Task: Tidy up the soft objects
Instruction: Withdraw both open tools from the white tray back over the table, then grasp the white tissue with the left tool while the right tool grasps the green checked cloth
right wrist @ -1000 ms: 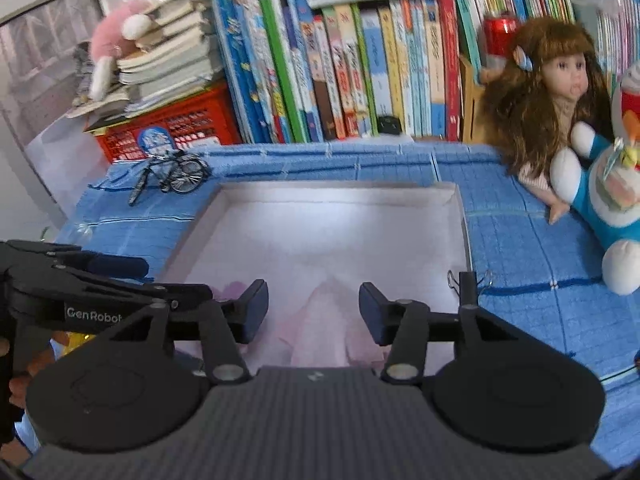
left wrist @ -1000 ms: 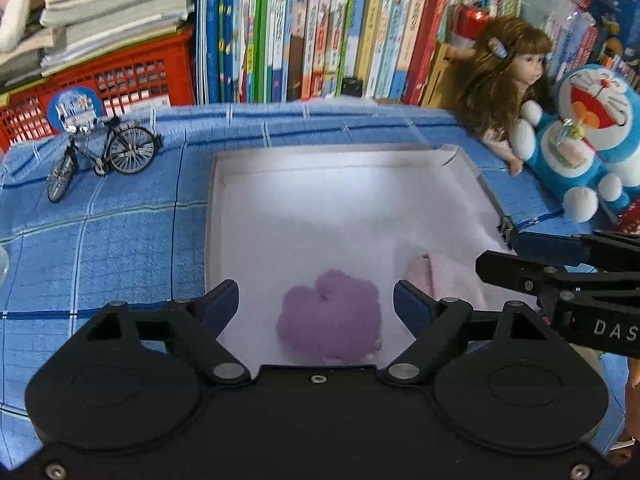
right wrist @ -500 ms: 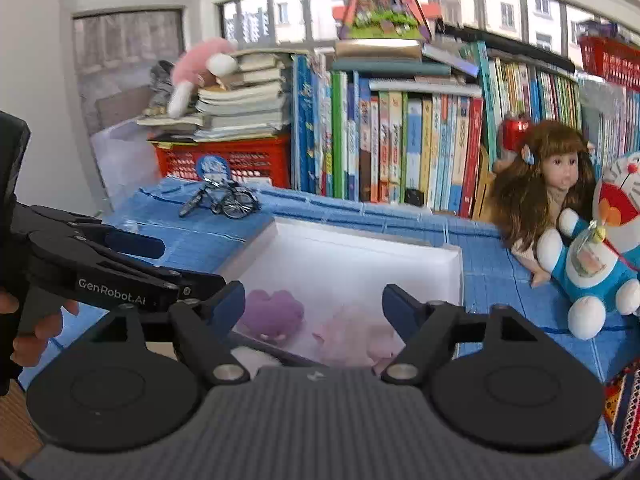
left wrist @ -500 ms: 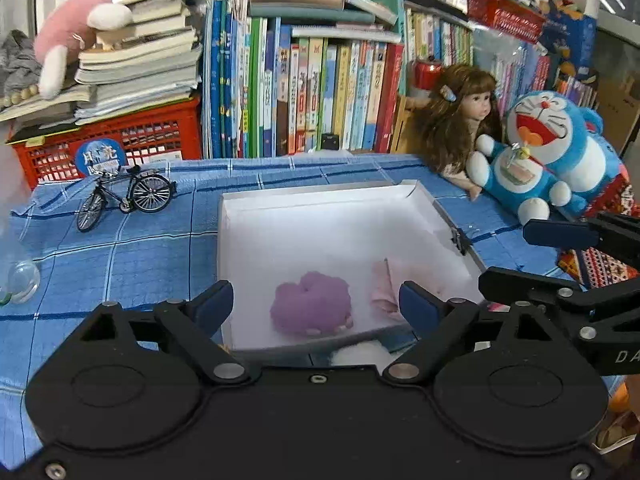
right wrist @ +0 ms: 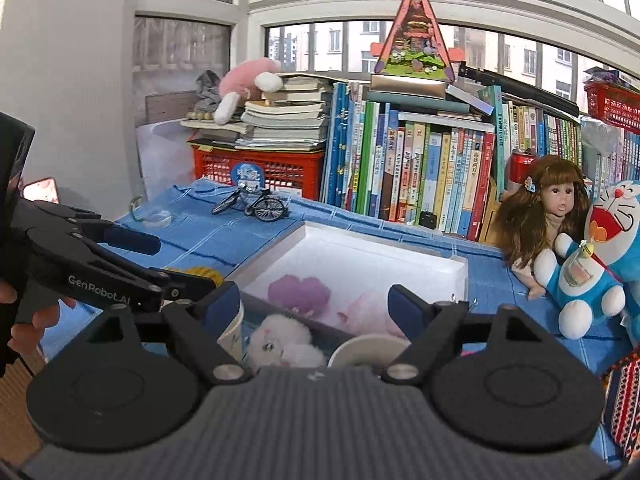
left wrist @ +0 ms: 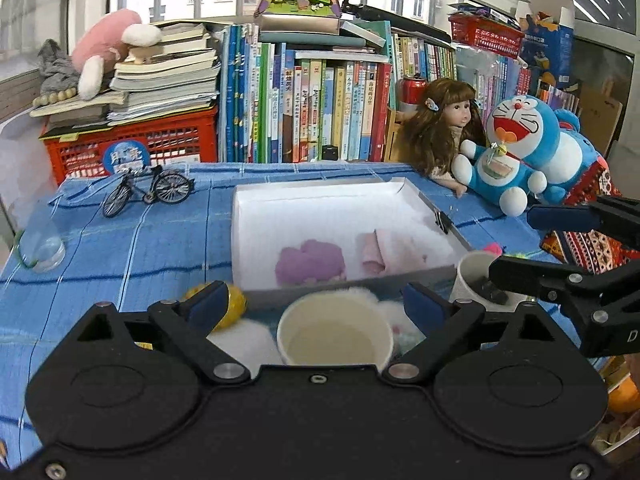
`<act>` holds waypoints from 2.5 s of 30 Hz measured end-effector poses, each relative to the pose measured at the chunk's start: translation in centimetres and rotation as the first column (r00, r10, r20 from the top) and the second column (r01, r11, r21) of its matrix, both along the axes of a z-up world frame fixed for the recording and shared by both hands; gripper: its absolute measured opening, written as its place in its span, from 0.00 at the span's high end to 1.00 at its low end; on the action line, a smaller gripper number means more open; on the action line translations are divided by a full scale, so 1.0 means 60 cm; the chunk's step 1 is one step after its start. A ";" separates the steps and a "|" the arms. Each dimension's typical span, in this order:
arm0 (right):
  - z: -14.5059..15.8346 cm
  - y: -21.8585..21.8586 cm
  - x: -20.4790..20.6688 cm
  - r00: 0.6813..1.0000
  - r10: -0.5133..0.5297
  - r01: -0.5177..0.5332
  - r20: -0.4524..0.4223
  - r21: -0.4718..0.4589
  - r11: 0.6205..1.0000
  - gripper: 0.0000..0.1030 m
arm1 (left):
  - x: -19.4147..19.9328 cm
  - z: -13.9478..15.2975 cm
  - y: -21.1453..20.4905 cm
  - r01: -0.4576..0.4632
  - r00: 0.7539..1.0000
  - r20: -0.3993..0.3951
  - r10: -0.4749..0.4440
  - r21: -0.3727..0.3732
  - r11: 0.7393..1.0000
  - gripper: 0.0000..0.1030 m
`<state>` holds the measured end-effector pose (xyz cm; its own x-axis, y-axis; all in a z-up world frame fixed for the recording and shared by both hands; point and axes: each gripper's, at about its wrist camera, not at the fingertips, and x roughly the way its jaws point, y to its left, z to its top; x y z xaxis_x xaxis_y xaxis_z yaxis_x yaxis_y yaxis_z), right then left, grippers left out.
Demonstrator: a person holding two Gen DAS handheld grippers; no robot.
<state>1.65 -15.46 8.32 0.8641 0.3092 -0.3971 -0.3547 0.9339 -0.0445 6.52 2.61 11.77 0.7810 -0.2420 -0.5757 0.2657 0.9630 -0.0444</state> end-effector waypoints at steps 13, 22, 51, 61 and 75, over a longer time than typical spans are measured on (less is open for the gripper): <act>-0.058 0.021 -0.059 0.999 0.052 -0.052 0.011 -0.037 0.998 0.14 | -0.097 -0.065 0.035 -0.074 0.997 0.021 0.075 -0.032 0.997 0.05; -0.105 0.044 -0.075 0.996 0.085 -0.085 0.003 -0.096 0.992 0.13 | -0.132 -0.101 0.048 -0.143 0.989 0.050 0.142 0.021 0.990 0.05; -0.187 0.085 -0.047 1.000 0.023 -0.026 -0.017 -0.172 0.985 0.15 | -0.142 -0.176 0.088 -0.279 0.959 -0.040 0.279 0.005 0.960 0.39; -0.198 0.094 -0.034 0.999 0.006 -0.011 -0.031 -0.164 0.986 0.27 | -0.133 -0.167 0.072 -0.255 0.967 0.003 0.255 0.010 0.967 0.39; -0.188 0.091 -0.044 1.000 0.003 -0.007 -0.031 -0.126 0.992 0.56 | -0.122 -0.182 0.055 -0.177 0.983 -0.048 0.178 0.012 0.984 0.84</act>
<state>-0.98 -9.98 -2.94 0.8494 0.2594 -0.4597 -0.3626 0.9196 -0.1512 -0.78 5.89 0.87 0.7820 -0.0978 -0.6155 0.0883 0.9950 -0.0460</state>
